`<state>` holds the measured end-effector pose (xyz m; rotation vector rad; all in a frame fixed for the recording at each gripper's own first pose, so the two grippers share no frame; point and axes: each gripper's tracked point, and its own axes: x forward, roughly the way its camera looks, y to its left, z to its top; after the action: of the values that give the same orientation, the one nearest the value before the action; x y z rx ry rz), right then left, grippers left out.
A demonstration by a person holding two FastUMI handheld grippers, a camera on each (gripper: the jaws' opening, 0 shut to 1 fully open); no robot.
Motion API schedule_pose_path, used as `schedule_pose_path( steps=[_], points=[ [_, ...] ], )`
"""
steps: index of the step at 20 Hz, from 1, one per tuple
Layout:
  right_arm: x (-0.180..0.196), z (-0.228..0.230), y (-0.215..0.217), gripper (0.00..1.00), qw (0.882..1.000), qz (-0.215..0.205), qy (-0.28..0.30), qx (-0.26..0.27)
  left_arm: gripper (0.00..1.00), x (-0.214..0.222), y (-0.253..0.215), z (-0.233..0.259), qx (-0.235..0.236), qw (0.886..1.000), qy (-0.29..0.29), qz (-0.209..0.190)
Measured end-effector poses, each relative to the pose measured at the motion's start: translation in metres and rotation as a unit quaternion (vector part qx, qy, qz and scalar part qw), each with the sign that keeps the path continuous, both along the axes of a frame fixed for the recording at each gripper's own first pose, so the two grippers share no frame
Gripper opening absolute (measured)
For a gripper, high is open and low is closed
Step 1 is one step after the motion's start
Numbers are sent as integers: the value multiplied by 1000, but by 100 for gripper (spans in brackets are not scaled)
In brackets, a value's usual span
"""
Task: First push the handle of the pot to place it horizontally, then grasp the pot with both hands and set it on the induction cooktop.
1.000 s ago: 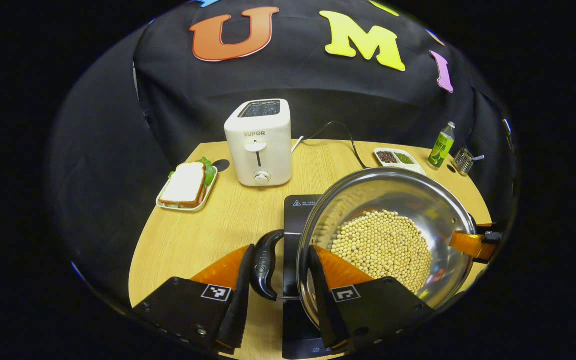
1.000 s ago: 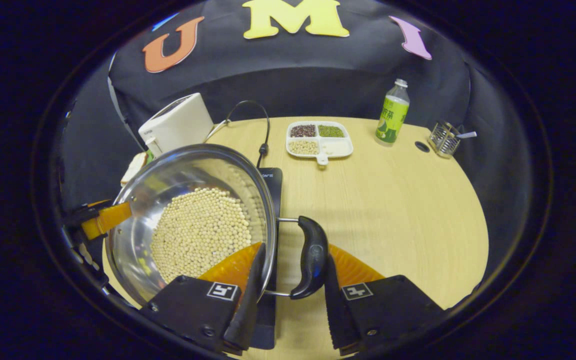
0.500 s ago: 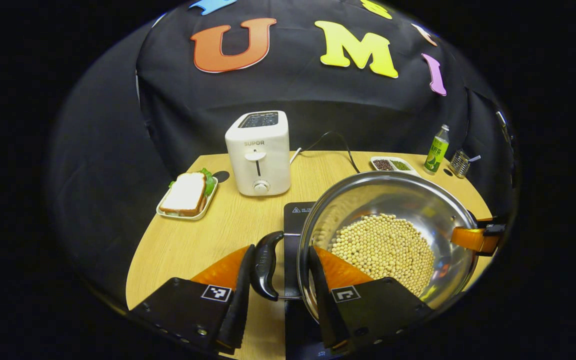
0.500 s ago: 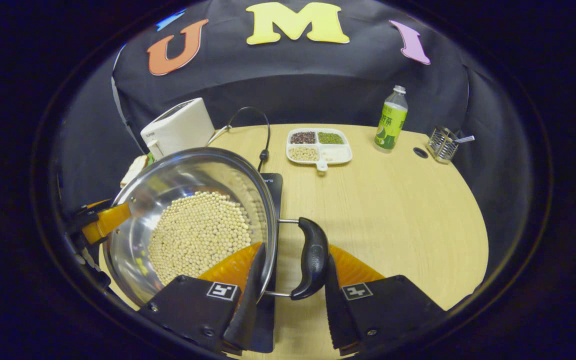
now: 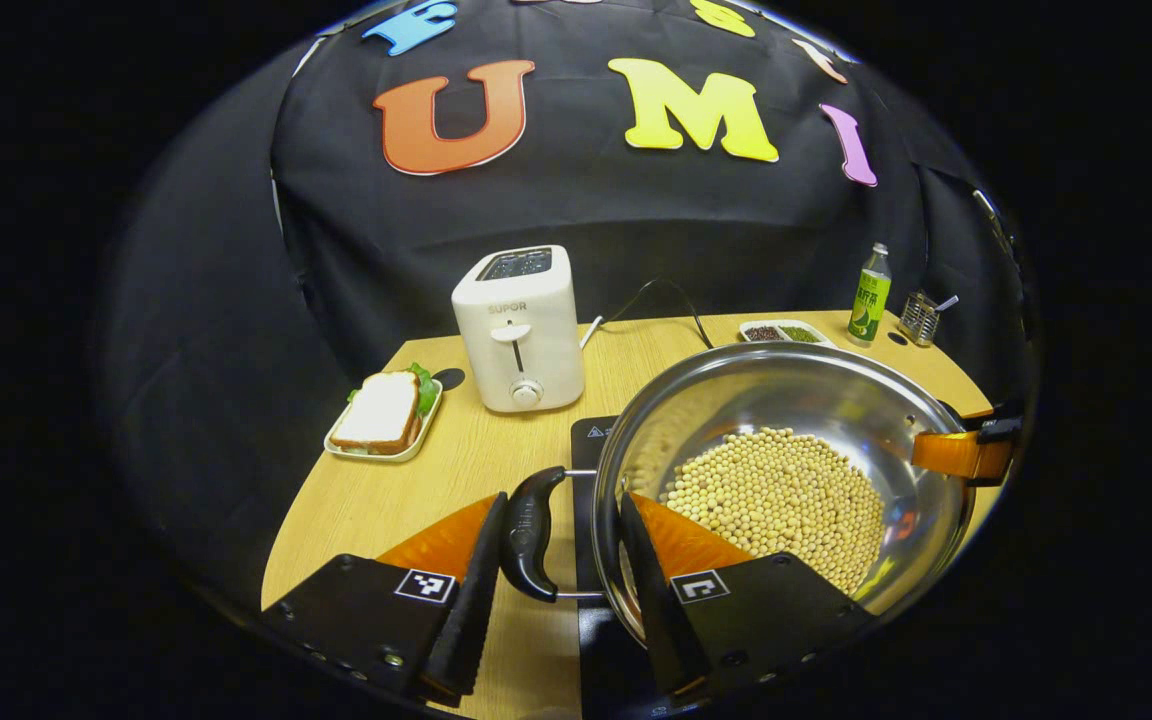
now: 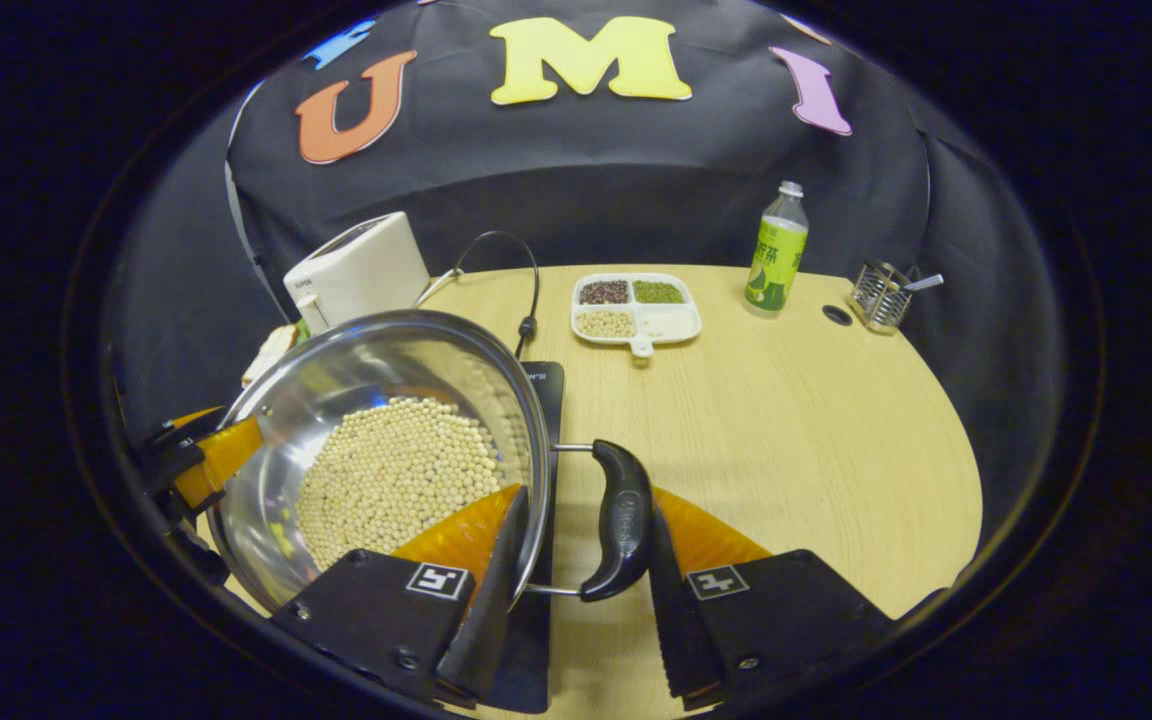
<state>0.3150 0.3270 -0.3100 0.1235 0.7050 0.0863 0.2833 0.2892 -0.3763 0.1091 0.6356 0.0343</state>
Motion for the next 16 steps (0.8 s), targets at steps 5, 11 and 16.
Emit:
schedule_pose_path(
  steps=[5,11,16],
  points=[
    [5,14,-2,82,998,26,-48,-29,79,-3,3,22,14,999,-36,15],
    [-18,64,-21,84,990,59,-110,-59,97,-22,-11,78,29,995,-90,26],
    [-49,115,-49,84,982,72,-165,-60,97,-47,-45,127,33,992,-118,28]
  ],
)
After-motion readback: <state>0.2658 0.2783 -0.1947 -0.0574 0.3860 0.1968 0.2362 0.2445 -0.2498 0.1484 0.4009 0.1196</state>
